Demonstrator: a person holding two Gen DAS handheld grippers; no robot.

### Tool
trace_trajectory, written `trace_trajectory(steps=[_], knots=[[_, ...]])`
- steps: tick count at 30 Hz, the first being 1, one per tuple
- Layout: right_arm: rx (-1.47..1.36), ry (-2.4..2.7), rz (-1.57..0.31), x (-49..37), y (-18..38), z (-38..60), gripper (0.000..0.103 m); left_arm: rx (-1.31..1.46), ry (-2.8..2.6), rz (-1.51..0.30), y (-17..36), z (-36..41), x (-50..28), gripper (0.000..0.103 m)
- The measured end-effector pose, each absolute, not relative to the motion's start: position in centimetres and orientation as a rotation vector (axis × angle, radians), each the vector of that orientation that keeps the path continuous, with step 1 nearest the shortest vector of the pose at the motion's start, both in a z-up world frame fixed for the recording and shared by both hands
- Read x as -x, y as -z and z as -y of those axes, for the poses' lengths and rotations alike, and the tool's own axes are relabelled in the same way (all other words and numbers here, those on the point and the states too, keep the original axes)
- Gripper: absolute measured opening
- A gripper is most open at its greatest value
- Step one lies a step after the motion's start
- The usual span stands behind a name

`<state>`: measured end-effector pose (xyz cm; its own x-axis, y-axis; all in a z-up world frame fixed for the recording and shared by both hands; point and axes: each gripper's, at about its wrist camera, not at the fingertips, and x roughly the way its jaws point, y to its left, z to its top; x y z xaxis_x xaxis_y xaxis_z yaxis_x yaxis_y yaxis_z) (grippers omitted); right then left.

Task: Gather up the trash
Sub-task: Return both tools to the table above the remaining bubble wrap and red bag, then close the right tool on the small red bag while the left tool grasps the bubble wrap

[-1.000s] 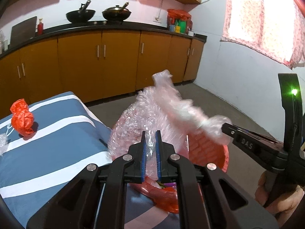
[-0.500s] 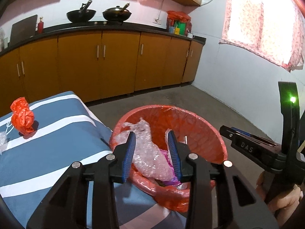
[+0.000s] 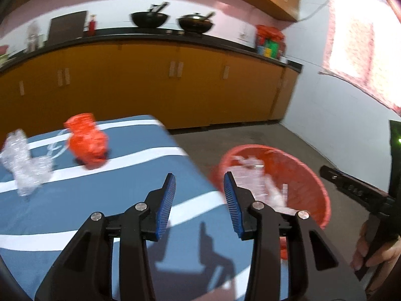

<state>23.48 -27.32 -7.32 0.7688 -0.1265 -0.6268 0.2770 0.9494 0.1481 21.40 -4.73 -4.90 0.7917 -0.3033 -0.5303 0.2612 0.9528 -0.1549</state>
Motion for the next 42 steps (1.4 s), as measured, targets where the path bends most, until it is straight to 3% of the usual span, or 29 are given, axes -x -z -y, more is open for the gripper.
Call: trace_trajectory(steps=[4,7,21,29,34,40,41,42], knots=[[-0.220,0.133,-0.674,-24.3,7.6,24.0,0.032,0.086,0.215,-0.571,4.9,0.3,-21.5,0.042],[-0.197,0.080,-0.686,-25.0,7.8,21.6,0.033,0.098,0.140,-0.563,4.9,-3.2,-21.4,0.048],[-0.098,-0.217,-0.714,-29.4,8.4,7.7,0.053,0.165,-0.155,-0.554,6.0,-17.1,-19.7,0.059],[-0.037,-0.317,-0.710,-35.2,8.4,0.0,0.070,0.189,-0.229,-0.559,6.3,-21.3,-20.1,0.061],[0.013,-0.296,-0.714,-39.0,9.0,-3.2,0.076,0.206,-0.235,-0.562,6.8,-22.3,-20.4,0.062],[0.030,-0.273,-0.750,-41.5,10.3,-4.4,0.075,0.200,-0.223,-0.579,7.3,-22.4,-21.1,0.063],[0.030,-0.275,-0.756,-41.5,10.6,-4.5,0.069,0.199,-0.221,-0.581,7.3,-22.3,-21.2,0.063],[0.028,-0.281,-0.770,-41.7,10.9,-4.5,0.054,0.200,-0.218,-0.583,7.4,-22.3,-21.4,0.063]])
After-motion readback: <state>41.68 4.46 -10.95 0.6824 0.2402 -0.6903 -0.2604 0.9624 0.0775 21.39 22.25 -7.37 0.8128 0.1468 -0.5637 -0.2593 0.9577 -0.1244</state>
